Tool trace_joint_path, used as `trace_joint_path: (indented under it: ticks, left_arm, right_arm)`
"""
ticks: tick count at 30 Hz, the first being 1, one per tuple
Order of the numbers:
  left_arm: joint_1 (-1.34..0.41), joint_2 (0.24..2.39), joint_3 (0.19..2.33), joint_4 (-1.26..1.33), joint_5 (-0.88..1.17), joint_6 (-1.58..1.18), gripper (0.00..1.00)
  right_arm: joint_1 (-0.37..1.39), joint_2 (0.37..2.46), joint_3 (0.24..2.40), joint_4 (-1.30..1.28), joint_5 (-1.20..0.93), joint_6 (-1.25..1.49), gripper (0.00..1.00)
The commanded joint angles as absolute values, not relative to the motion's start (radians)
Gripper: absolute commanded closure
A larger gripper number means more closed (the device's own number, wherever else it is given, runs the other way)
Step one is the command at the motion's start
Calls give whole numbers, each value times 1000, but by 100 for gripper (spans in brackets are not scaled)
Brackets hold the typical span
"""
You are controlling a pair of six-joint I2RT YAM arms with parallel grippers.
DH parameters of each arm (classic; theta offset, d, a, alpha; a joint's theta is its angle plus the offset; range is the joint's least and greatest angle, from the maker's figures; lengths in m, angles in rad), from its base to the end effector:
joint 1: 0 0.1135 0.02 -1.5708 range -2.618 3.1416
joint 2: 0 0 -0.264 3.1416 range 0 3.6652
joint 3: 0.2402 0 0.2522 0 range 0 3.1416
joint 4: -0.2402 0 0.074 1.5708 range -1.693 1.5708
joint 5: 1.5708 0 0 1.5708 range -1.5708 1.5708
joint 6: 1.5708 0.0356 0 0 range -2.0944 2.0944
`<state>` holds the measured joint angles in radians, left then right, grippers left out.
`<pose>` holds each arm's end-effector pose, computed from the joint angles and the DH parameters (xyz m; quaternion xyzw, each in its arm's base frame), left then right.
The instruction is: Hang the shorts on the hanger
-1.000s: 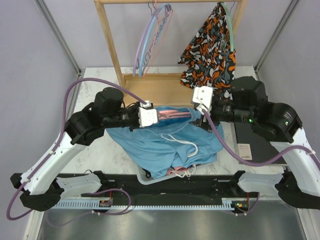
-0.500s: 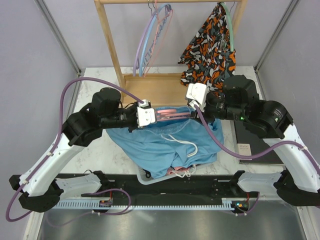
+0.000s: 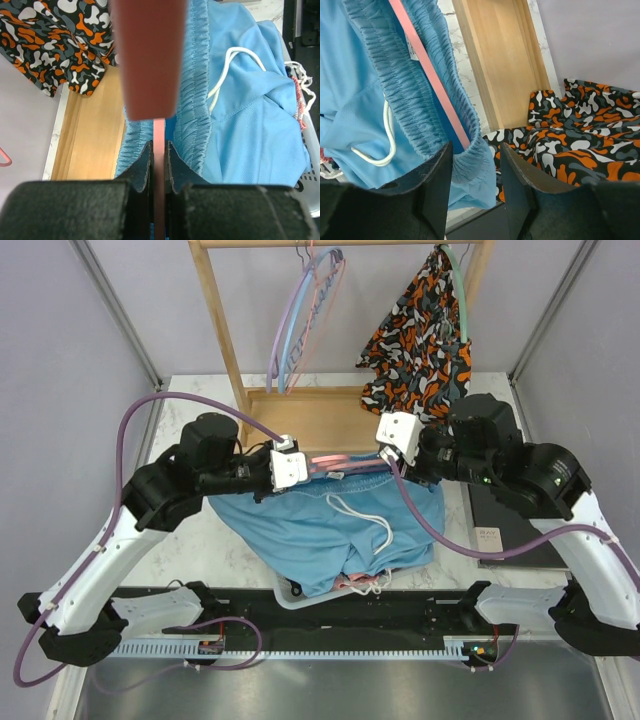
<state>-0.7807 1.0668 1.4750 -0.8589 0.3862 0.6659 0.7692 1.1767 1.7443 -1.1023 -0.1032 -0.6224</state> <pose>0.1254 -0.1431 0.4504 0.6268 0.5558 -0.1922 0.5112 0.1318 0.1327 0.4838 -0.5757 0.6496 0.0810 0.4899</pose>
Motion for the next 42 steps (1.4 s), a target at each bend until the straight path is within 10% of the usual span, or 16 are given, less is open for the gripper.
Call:
trace_joint_path:
  ticks: [1, 12, 28, 31, 33, 40, 42]
  left_arm:
    - [-778, 1052, 1531, -822, 445, 690, 98]
    - [-778, 1135, 1577, -815, 595, 744, 98]
    - [-778, 1150, 1589, -805, 621, 756, 98]
    - [-778, 1154, 1591, -804, 621, 752, 98]
    - [-778, 1154, 1586, -796, 614, 717, 97]
    - [-778, 930, 1393, -395, 439, 436, 35]
    - [-778, 881, 1385, -384, 323, 379, 34]
  right_arm:
    - [759, 1180, 1863, -1169, -130, -643, 50]
    - [761, 1223, 1901, -1150, -547, -617, 67]
    - [759, 1247, 1744, -1175, -474, -681, 66]
    - [761, 1256, 1762, -1163, -465, -640, 100]
    - [761, 1261, 1796, -1140, -424, -548, 100]
    - [739, 1263, 1945, -1132, -212, -369, 100]
    - [738, 1253, 1971, -1141, -122, -321, 100]
